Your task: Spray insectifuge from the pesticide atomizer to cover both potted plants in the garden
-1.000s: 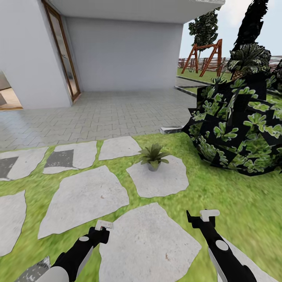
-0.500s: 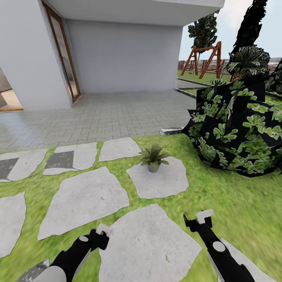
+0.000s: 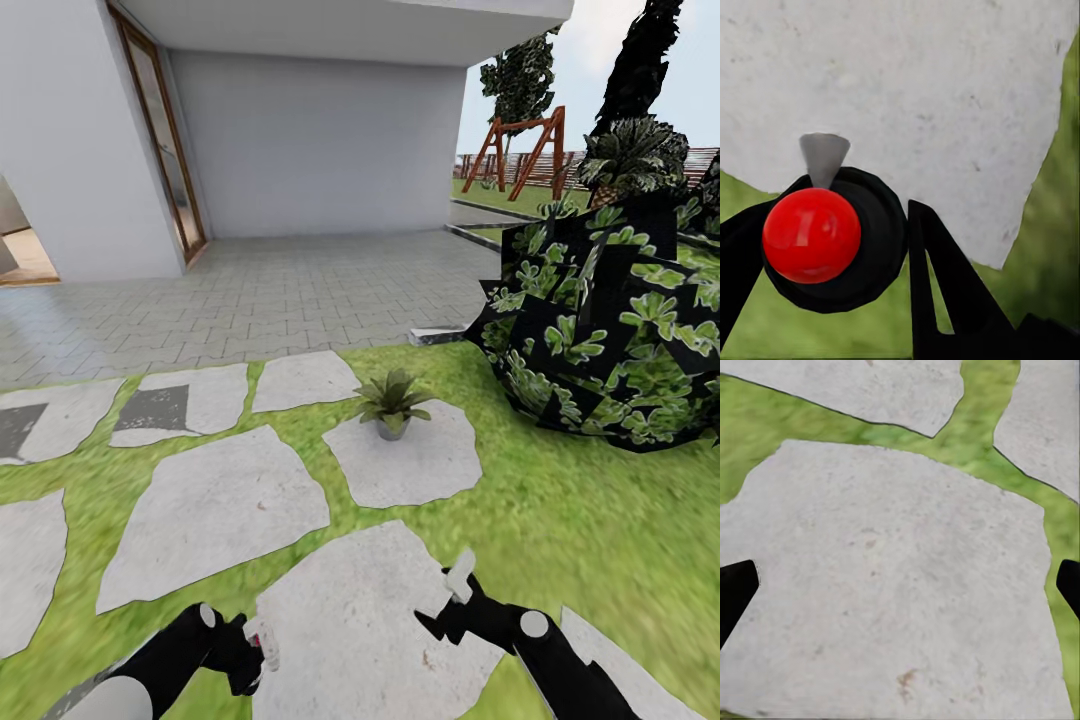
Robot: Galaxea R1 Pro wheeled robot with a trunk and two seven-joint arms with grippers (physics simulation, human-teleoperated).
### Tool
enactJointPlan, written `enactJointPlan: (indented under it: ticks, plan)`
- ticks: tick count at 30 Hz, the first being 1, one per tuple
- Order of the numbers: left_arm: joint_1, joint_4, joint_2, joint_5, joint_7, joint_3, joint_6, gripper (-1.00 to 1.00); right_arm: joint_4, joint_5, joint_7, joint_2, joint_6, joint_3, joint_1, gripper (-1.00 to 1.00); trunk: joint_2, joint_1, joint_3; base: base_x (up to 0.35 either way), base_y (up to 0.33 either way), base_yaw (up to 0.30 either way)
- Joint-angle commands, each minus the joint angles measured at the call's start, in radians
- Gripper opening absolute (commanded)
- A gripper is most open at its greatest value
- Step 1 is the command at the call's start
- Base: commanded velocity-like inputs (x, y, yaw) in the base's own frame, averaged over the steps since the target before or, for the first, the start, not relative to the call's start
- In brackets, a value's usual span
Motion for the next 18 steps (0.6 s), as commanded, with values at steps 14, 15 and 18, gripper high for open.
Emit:
enactJointPlan:
  ticks: [14, 15, 18]
  plan:
    - [0.005, 0.011, -0.021, -0.018, -0.016, -0.16, 0.012, -1.0, 0.001, 0.017, 0.104, 0.01, -0.008, 0.086, -0.005, -1.0, 0.0, 0.0, -0.001, 0.0, 0.0, 0.0]
    - [0.005, 0.011, -0.023, -0.018, -0.016, -0.162, 0.012, -1.0, 0.001, 0.017, 0.114, 0.014, -0.008, 0.088, -0.005, -1.0, 0.0, 0.0, -0.001, 0.0, 0.0, 0.0]
    - [0.005, 0.012, -0.031, -0.017, -0.016, -0.165, 0.012, -1.0, 0.001, 0.018, 0.162, 0.027, -0.009, 0.09, -0.005, -1.0, 0.0, 0.0, -0.001, 0.0, 0.0, 0.0]
